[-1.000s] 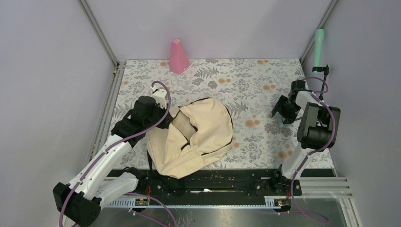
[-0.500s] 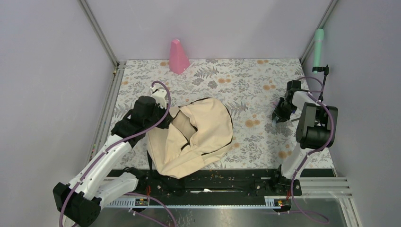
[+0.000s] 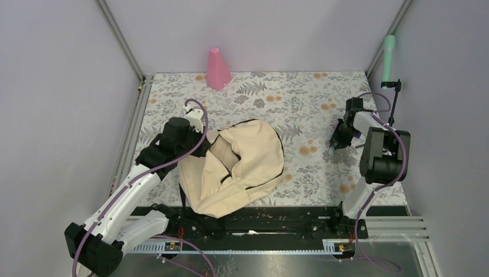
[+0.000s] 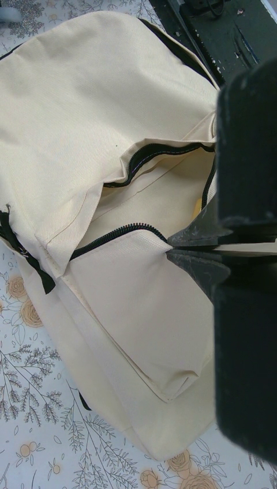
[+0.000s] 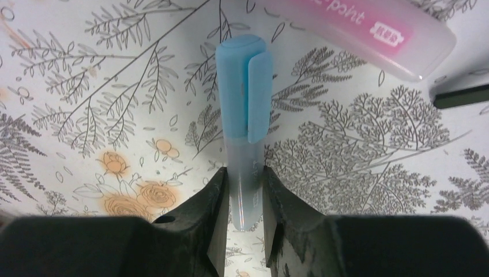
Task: Pack the student bag
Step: Pick up the stationery from the center of the board, then place the stationery in the student bag.
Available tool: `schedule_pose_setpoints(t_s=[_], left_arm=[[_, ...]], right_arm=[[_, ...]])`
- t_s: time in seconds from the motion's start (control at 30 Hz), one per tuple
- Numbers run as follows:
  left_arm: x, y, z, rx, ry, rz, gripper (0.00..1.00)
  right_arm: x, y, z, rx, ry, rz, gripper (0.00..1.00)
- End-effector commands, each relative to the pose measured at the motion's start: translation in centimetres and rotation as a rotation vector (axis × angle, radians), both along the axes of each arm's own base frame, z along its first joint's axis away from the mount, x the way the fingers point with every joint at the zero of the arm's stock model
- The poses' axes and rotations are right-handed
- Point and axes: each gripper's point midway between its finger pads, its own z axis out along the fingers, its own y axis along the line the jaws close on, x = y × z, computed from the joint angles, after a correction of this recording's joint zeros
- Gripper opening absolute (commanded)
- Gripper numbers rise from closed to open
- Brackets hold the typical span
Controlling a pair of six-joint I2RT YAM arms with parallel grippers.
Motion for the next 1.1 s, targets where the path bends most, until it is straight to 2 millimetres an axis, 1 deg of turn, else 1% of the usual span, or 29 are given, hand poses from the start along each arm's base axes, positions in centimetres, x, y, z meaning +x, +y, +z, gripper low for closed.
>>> schedule_pose_setpoints(t_s=[0.0, 0.13, 0.23, 0.33, 0.4, 0.5, 0.6, 0.67, 0.73, 0.83, 0.87, 0.93, 1.07], left_arm=[[1.1, -0.3, 2.7, -0.055, -0.100, 0.007, 0.00], [1.1, -0.3, 2.7, -0.054, -0.101, 0.009, 0.00], [1.2, -0.2, 2.6, -0.051, -0.100, 0.012, 0.00], [1.2, -0.2, 2.6, -0.050, -0.098, 0.013, 0.00], [1.2, -0.2, 2.5, -0.049, -0.096, 0.014, 0.00], [1.3, -0.2, 2.4, -0.047, -0.096, 0.012, 0.00], [1.3, -0.3, 2.5, -0.050, -0.101, 0.010, 0.00], [1.3, -0.3, 2.5, -0.049, -0.101, 0.010, 0.00], [1.3, -0.3, 2.5, -0.049, -0.103, 0.011, 0.00], [1.3, -0.3, 2.5, -0.048, -0.103, 0.011, 0.00], [1.3, -0.3, 2.4, -0.049, -0.103, 0.010, 0.00], [1.3, -0.3, 2.4, -0.049, -0.103, 0.009, 0.00], [1.3, -0.3, 2.5, -0.048, -0.107, 0.010, 0.00]], right_arm=[[-0.5, 0.3, 2.4, -0.038, -0.051, 0.022, 0.00], [-1.2, 0.8, 3.8, -0.043, -0.092, 0.033, 0.00], [-2.1, 1.7, 4.5, -0.039, -0.116, 0.055, 0.00], [-2.6, 3.8, 5.9, 0.013, -0.166, 0.097, 0.00], [-2.9, 5.7, 7.2, 0.057, -0.215, 0.136, 0.00], [-3.2, 8.9, 9.6, 0.094, -0.296, 0.226, 0.00], [-3.5, 12.6, 12.8, 0.145, -0.390, 0.323, 0.00], [-3.8, 15.7, 15.1, 0.196, -0.461, 0.409, 0.00], [-4.1, 18.1, 17.1, 0.237, -0.527, 0.465, 0.00], [-4.9, 22.9, 19.7, 0.387, -0.596, 0.573, 0.00], [-5.2, 24.4, 20.3, 0.427, -0.606, 0.610, 0.00], [-5.9, 27.1, 20.8, 0.470, -0.605, 0.680, 0.00], [-7.8, 32.1, 20.9, 0.535, -0.564, 0.820, 0.00]])
